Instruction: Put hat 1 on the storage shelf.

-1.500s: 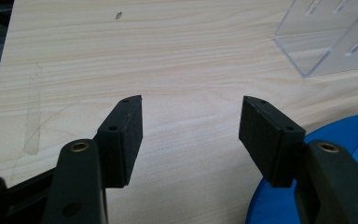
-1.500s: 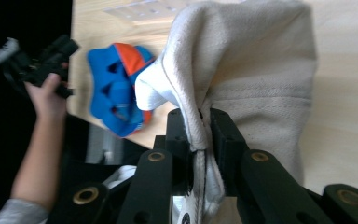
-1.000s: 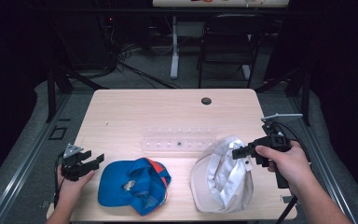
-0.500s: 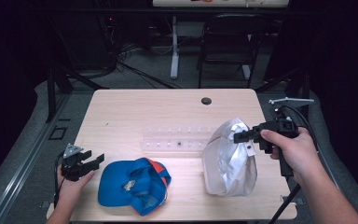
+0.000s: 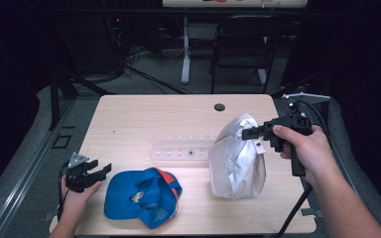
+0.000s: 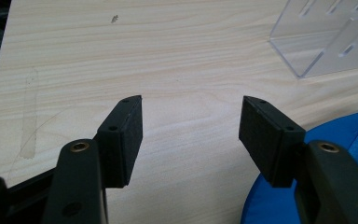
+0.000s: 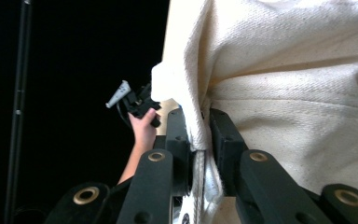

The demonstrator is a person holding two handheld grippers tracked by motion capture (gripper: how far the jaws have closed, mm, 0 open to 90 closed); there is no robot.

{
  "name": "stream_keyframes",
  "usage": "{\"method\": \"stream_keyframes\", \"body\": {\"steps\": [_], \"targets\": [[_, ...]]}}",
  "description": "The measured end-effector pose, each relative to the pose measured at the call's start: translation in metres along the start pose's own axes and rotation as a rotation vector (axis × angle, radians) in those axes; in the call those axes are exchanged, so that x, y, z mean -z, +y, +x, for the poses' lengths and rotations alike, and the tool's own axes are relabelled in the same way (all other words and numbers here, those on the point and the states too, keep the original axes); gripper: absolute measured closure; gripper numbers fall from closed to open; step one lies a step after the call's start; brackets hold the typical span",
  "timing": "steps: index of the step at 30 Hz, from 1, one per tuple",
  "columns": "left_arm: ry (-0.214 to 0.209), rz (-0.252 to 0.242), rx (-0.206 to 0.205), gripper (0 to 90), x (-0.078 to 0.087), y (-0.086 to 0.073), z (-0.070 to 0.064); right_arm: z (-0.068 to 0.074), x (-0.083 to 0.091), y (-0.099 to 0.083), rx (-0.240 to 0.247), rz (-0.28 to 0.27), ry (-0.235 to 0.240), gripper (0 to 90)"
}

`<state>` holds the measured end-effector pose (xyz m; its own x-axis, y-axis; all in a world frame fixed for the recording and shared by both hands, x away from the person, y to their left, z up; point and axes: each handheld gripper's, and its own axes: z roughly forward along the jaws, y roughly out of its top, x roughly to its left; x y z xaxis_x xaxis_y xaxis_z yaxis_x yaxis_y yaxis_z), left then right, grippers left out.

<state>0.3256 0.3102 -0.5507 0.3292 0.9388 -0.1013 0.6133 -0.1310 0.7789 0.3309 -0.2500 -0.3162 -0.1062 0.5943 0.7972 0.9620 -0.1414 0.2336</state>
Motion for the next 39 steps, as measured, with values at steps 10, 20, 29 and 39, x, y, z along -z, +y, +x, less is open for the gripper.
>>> {"method": "stream_keyframes", "body": {"steps": [10,20,29,39], "targets": [[-0.004,-0.007,0.0,40.3,-0.001,0.0,-0.001,0.025,-0.009,0.021,0.017,-0.015,0.059,79.8],[-0.007,-0.009,0.002,40.2,-0.002,0.001,-0.001,0.048,-0.031,0.044,0.022,-0.026,0.082,79.7],[-0.007,0.0,-0.003,40.2,0.0,0.001,0.0,0.054,-0.048,0.061,0.007,-0.045,0.101,79.7],[-0.009,0.0,-0.014,40.2,-0.001,0.001,-0.001,0.063,-0.071,0.081,-0.009,-0.061,0.094,79.7]]}}
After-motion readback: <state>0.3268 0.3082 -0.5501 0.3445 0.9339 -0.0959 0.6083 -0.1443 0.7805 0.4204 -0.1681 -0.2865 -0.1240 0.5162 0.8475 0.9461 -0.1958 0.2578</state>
